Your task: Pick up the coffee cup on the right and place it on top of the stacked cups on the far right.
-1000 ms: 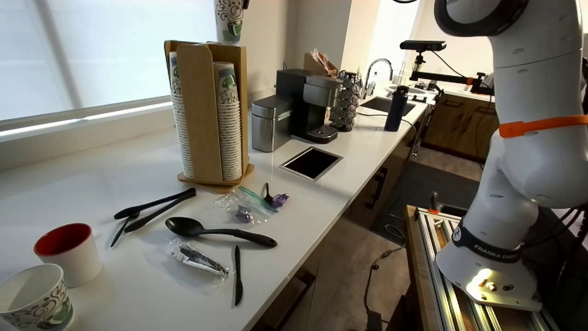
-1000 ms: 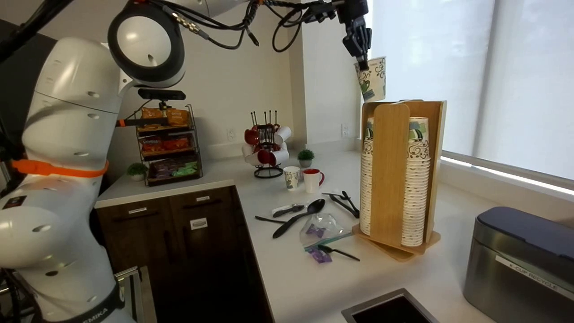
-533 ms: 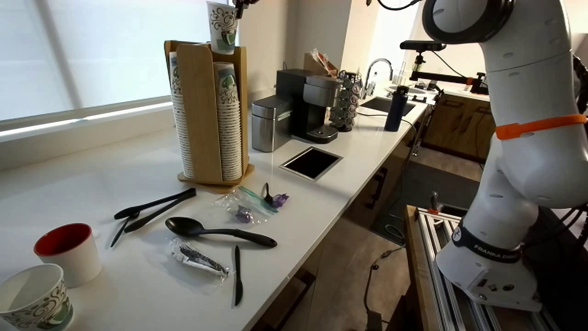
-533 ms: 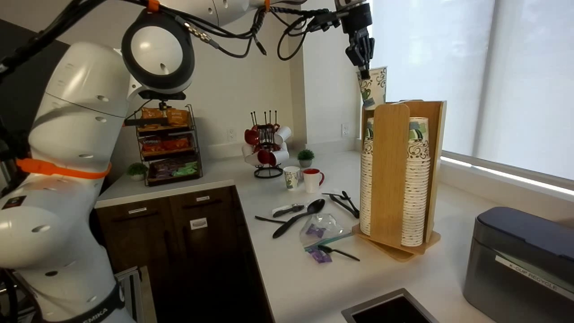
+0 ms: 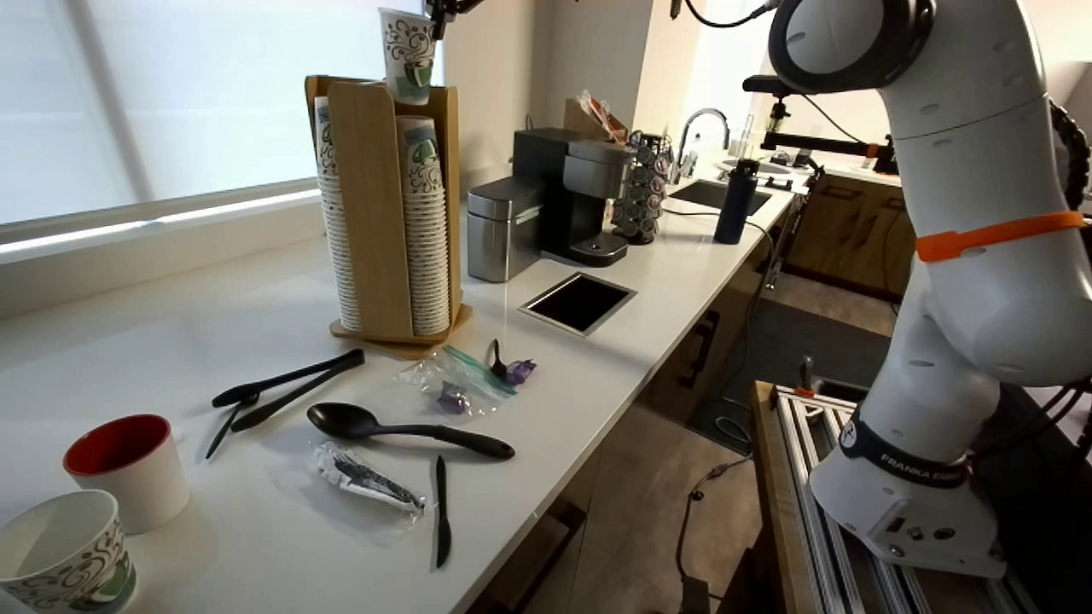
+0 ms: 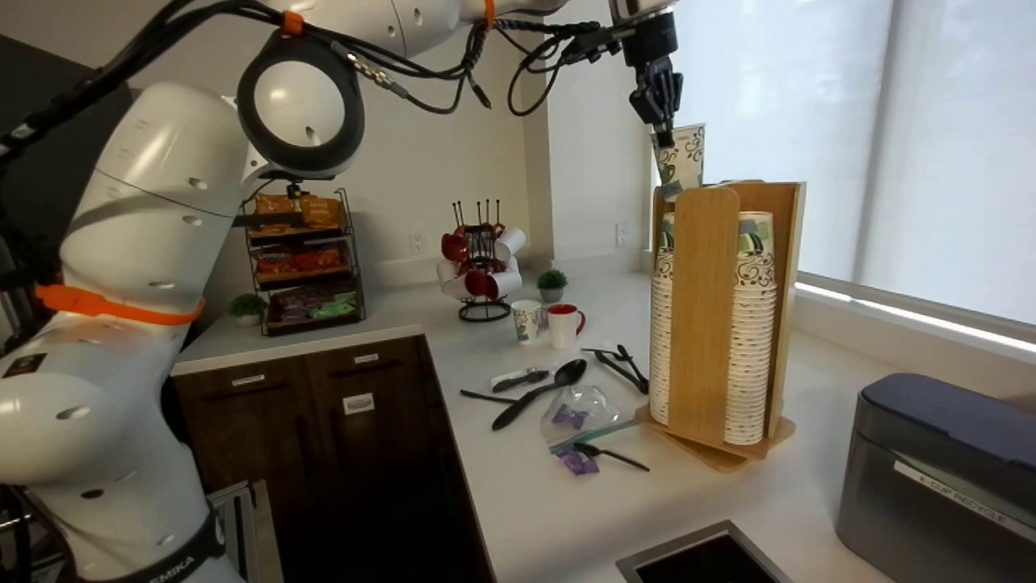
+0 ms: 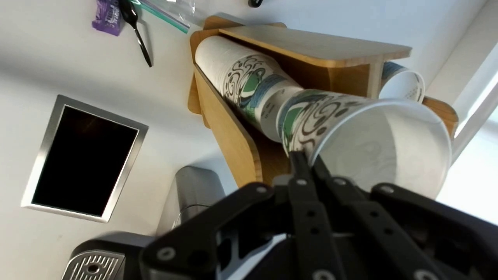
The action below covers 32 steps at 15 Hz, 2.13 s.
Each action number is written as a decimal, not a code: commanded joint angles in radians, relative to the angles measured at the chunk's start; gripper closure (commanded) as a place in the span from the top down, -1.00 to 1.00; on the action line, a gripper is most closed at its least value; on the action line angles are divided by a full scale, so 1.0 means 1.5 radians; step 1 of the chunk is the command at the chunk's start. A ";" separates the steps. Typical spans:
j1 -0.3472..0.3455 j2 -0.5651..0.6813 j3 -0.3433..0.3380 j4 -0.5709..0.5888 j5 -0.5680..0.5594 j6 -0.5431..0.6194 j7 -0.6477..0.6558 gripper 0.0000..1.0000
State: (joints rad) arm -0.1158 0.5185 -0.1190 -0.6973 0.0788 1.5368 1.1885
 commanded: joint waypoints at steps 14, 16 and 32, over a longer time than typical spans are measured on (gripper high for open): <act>0.004 0.032 -0.014 0.045 -0.020 -0.049 0.053 -0.98; 0.004 0.029 -0.012 0.047 -0.019 -0.066 0.051 -0.98; 0.001 0.054 -0.008 0.074 -0.011 -0.067 0.055 -0.98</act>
State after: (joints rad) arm -0.1116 0.5728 -0.1336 -0.6303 0.0530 1.4511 1.2505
